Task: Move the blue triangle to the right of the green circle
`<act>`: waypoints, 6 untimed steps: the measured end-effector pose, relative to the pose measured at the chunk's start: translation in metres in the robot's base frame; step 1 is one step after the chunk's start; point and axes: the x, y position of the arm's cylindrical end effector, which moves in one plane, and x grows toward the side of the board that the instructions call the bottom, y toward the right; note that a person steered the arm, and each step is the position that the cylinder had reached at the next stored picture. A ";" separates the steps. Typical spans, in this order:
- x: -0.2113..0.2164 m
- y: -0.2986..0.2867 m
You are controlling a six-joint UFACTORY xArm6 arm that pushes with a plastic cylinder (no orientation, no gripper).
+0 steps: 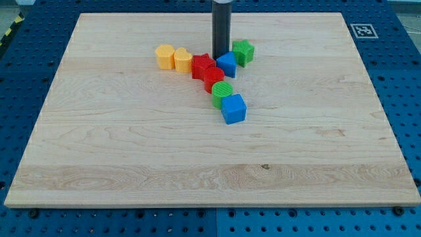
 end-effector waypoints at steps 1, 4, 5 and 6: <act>0.001 0.007; 0.057 0.052; 0.075 0.062; 0.082 0.065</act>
